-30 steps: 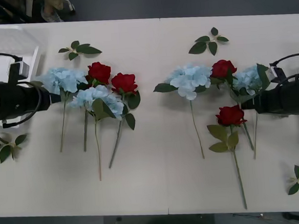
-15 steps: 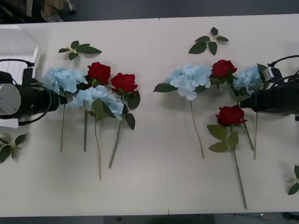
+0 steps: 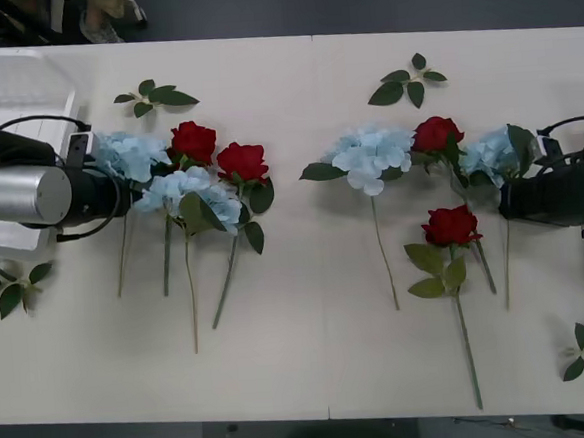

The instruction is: Put the red flowers into the right box and the blue flowers into the left box

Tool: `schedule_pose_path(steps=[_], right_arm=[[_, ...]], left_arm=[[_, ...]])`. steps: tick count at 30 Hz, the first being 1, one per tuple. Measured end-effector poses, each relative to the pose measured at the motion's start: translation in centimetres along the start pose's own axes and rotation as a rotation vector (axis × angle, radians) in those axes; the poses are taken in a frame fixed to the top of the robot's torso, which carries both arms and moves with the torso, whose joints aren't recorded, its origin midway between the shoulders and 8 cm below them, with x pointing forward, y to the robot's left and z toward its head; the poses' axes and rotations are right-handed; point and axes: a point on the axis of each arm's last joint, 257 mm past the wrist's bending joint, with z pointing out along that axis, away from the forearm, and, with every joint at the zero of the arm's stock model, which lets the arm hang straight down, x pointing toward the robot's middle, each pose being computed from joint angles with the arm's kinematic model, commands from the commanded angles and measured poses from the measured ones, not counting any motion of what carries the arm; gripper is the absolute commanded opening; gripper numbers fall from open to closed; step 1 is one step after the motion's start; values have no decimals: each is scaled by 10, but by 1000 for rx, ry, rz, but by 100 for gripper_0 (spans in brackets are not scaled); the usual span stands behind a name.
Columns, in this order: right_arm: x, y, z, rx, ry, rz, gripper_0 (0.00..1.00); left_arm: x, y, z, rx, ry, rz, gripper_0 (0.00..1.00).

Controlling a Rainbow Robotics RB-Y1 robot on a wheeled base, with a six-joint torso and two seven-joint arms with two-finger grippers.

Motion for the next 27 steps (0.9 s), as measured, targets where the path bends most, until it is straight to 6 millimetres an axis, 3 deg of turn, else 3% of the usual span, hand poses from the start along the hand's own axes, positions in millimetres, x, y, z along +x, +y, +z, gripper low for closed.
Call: schedule_pose_path(steps=[1,4,7,12,16,22,27], right_arm=[[-2,0,0,0,-1,1,0],[-7,1,0,0,-16,2,0],[-10,1,0,-1,-25,3,0],[-9,13,-2,-54,-19,38,0],[-5,16,-15,-107,24,42,0],[-34,11,-65,-215,-33,-179,0],[-56,2,-109,-293,-100,-186,0]], left_arm=[[1,-1,1,0,1,3,62],[0,1,2,-11,-5,19,26],[0,2,2,-17,-8,23,7],[1,3,3,-20,-7,24,1],[1,8,3,-35,-7,33,0],[3,12,4,-46,-3,36,0],[0,11,2,-48,5,40,0]])
